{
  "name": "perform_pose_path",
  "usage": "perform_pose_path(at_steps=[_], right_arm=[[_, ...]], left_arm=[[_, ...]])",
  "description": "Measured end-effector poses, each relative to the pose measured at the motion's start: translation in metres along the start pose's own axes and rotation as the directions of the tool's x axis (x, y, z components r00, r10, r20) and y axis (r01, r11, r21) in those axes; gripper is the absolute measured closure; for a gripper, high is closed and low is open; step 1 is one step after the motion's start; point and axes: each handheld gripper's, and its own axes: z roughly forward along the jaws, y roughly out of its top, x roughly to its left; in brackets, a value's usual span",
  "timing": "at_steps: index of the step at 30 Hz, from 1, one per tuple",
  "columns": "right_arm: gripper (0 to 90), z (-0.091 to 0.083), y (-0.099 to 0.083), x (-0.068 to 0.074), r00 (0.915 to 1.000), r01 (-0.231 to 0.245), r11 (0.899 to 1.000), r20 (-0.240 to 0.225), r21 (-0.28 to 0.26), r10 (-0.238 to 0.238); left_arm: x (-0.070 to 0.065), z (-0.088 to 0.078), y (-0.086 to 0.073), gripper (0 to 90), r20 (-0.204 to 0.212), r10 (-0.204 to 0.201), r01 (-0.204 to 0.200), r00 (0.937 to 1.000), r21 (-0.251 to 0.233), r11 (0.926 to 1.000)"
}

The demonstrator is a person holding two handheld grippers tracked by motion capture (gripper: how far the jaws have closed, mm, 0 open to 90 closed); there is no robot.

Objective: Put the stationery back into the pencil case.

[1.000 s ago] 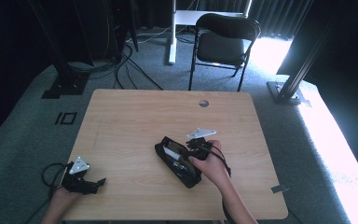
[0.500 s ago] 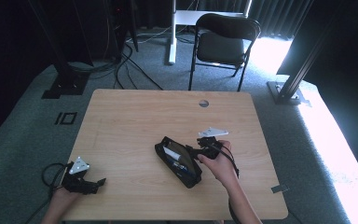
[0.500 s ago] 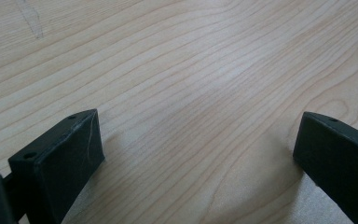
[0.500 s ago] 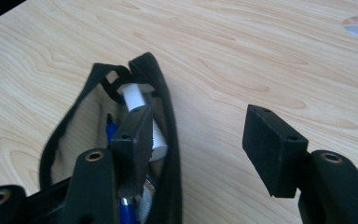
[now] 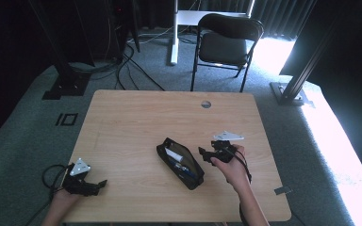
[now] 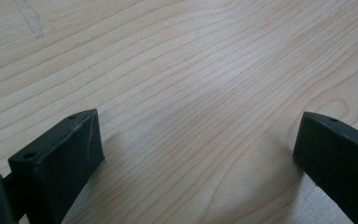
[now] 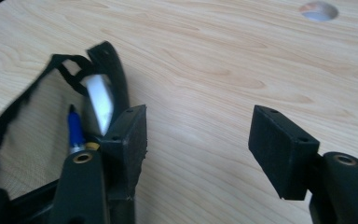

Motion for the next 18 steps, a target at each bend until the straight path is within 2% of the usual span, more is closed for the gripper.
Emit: perform_pose_path(at_steps=[6,11,18], right_arm=[[34.5,-0.002,-0.011,-0.011,0.9995,-0.024,1.0,0.022,-0.008,0.024],[33.8,-0.004,-0.021,-0.02,0.9971,-0.045,0.999,0.061,-0.028,0.047],[30.0,-0.009,-0.041,-0.037,0.9922,-0.076,0.997,0.097,-0.022,0.078]], left_arm=[[0.0,0.0,0.0,1.6,0.0,0.0,0.0,1.0,-0.001,1.0],[0.0,0.0,0.0,1.6,0.0,0.0,0.0,1.0,-0.001,1.0],[0.0,0.0,0.0,1.6,0.0,0.0,0.0,1.0,-0.002,1.0]])
